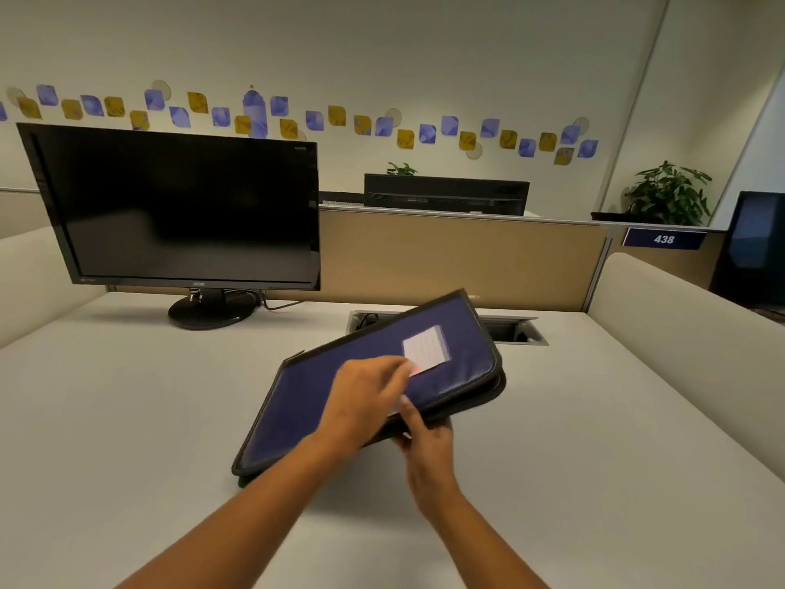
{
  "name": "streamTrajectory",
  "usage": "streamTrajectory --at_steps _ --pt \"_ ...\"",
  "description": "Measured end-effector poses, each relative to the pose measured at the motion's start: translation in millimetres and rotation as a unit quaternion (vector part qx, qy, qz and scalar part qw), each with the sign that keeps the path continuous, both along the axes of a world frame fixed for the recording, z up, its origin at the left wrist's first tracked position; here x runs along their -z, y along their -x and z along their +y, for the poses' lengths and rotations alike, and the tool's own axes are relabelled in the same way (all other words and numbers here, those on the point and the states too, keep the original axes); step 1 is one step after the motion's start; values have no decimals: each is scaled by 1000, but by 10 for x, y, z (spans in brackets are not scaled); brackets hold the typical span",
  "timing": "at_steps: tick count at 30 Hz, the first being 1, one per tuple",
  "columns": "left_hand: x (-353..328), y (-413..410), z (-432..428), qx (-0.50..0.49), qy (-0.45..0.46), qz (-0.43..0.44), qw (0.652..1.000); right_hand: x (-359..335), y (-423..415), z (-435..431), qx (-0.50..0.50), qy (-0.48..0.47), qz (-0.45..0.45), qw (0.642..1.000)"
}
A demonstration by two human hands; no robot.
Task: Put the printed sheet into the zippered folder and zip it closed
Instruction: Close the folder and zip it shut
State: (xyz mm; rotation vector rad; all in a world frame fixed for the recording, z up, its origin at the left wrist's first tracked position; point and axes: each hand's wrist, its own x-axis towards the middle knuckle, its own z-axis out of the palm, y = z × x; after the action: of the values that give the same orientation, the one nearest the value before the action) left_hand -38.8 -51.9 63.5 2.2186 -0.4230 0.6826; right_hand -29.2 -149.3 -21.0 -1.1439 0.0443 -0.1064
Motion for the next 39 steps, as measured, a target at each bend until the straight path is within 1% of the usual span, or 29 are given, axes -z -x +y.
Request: streamTrajectory --at_steps 2,5,7,10,12,13,15,17,19,22,25,30,32,33,37,39 --pt "-7 -117 185 -36 42 34 998 -129 -24 -159 14 -44 -18 999" --pt "7 -301 477 -96 100 92 986 -196 -116 -427 44 -71 -20 996" --pt "56 -441 695 -136 113 129 976 -205 -186 -556 44 -79 -12 996" --pt "175 -537 908 -175 105 203 958 -277 -302 -745 43 -82 4 996" --pt "285 -540 974 -180 119 256 942 -357 -376 -831 41 -56 22 997" --pt "332 -528 991 -173 133 281 935 -395 -417 -867 42 -29 29 998" --pt "415 -499 1012 -127 181 335 916 -455 -520 -925 46 41 41 997" --pt "477 -456 1012 -66 231 382 893 -500 -605 -941 44 87 56 994" --pt "560 -440 1003 -57 288 369 882 -521 -669 -921 38 109 69 991" --pt "686 -424 989 -107 386 312 861 -495 -758 -873 33 142 83 986" --pt "774 -433 980 -155 424 290 844 -394 -796 -808 29 195 101 975" --pt "882 -515 997 -230 456 292 808 -36 -642 -722 -25 277 106 955" --pt "929 -531 997 -251 439 300 809 66 -571 -698 -42 305 111 945" --pt "957 -541 999 -255 422 305 815 115 -542 -685 -47 319 114 939" --pt "1002 -549 969 -248 332 307 857 290 -442 -639 -44 351 120 928" --pt "1043 -542 946 -244 289 318 870 326 -430 -643 -35 360 123 924"
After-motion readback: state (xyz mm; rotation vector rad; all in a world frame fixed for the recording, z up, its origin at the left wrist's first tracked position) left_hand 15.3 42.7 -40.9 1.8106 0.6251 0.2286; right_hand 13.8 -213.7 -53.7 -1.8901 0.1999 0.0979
